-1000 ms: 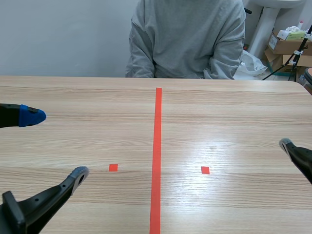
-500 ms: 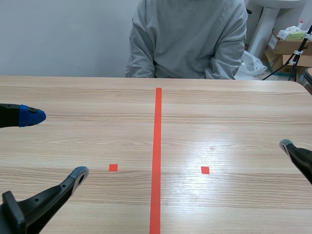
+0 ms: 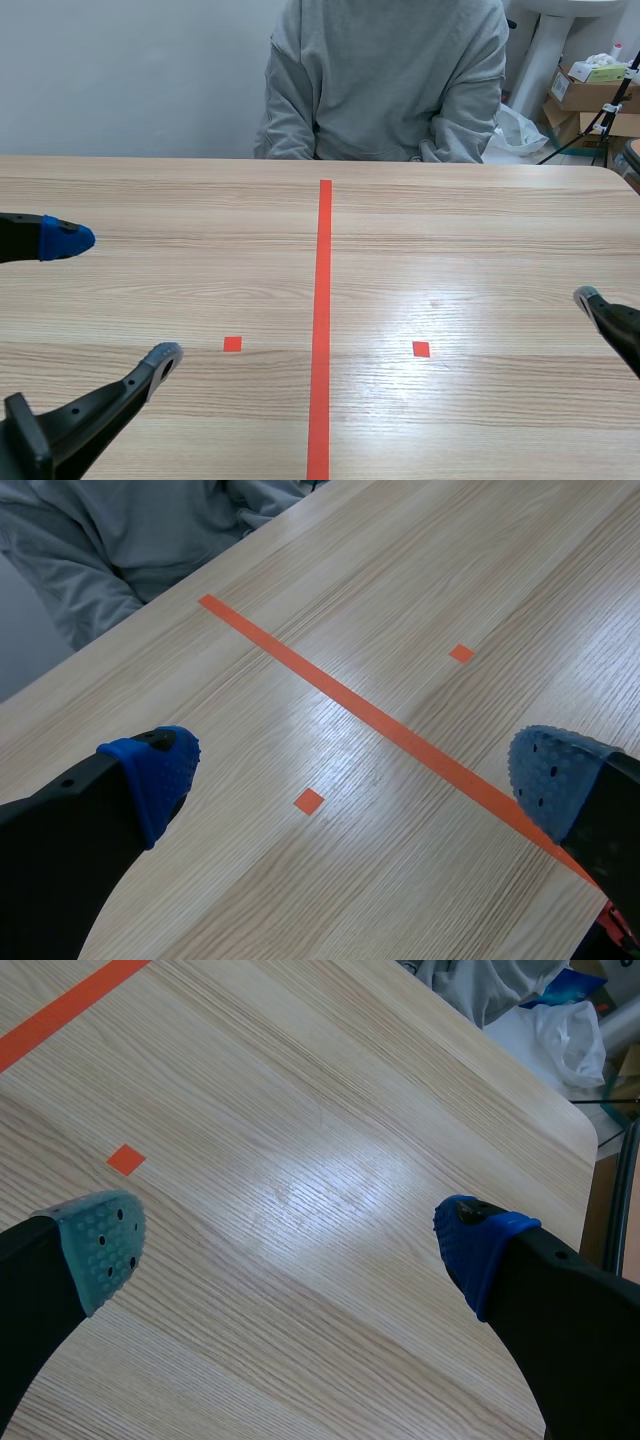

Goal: Do the leaf sorting experiment

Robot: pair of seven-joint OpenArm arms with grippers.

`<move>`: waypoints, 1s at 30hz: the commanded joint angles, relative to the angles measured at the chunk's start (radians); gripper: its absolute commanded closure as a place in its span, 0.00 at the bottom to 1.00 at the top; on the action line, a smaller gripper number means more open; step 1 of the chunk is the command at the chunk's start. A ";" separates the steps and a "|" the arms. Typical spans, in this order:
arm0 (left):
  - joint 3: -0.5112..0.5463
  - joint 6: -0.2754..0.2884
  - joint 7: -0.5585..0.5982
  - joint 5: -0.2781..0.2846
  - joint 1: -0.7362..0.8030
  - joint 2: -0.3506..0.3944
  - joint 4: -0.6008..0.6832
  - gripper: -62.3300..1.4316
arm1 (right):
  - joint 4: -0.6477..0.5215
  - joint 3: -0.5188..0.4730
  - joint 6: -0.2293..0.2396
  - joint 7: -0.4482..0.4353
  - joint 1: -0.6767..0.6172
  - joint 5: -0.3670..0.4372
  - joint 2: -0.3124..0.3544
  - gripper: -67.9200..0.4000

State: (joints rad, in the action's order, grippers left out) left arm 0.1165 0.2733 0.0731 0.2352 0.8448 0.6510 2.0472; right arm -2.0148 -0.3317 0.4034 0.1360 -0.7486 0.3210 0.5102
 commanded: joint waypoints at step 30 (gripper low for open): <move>0.003 0.002 0.012 0.007 0.000 -0.008 0.003 0.00 | -0.006 0.001 -0.012 0.010 0.001 -0.034 0.013 0.13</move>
State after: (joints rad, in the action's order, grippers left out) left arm 0.1165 0.2733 0.0731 0.2352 0.8448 0.6510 2.0472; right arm -2.0148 -0.3317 0.4000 0.1482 -0.7486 0.2794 0.5102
